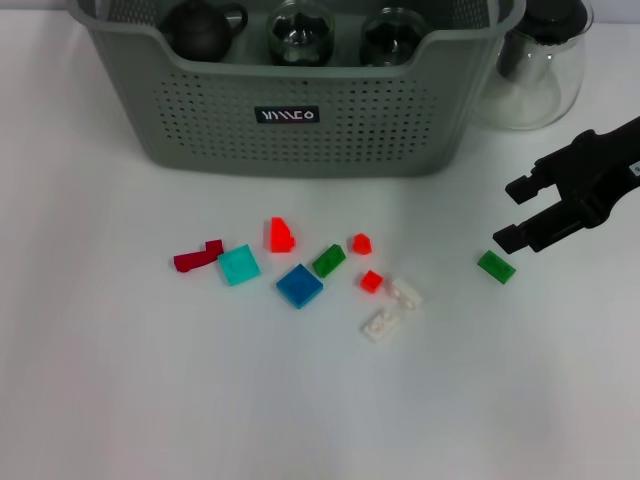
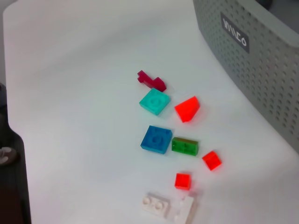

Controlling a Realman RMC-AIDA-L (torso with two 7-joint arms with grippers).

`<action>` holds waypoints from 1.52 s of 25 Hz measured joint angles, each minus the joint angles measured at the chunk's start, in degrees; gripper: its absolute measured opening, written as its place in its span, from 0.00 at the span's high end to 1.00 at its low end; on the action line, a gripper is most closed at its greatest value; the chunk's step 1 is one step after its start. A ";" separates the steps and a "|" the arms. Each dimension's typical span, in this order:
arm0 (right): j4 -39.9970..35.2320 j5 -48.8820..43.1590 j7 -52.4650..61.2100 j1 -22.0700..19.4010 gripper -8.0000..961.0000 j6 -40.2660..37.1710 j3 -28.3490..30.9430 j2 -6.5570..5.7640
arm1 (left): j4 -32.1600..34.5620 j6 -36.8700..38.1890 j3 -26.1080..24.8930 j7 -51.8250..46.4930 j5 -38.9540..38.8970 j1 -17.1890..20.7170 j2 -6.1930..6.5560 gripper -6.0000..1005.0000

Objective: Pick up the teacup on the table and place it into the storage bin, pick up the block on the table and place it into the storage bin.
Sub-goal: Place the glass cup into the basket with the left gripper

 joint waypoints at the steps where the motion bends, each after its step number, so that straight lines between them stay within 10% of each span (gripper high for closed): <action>1: -0.07 0.02 0.39 0.06 0.14 -0.03 0.00 0.00 | -4.16 -1.60 0.52 0.52 1.18 -1.50 1.27 0.95; 6: -0.22 0.18 1.23 0.74 0.14 -0.20 0.03 0.04 | -22.02 -12.93 4.94 1.76 11.31 -9.22 5.31 0.95; 10: -0.23 -0.03 1.36 1.34 0.14 0.05 -0.07 0.12 | -31.06 -18.47 6.32 1.42 20.75 -14.15 5.42 0.95; 22: 0.14 -0.09 1.37 2.15 0.14 0.00 -0.58 0.08 | -41.02 -32.23 7.01 0.28 39.54 -19.90 -0.47 0.95; 38: 0.21 -0.09 1.37 2.05 0.14 0.01 -0.60 0.00 | -44.30 -42.93 11.93 0.96 41.86 -18.79 -4.87 0.95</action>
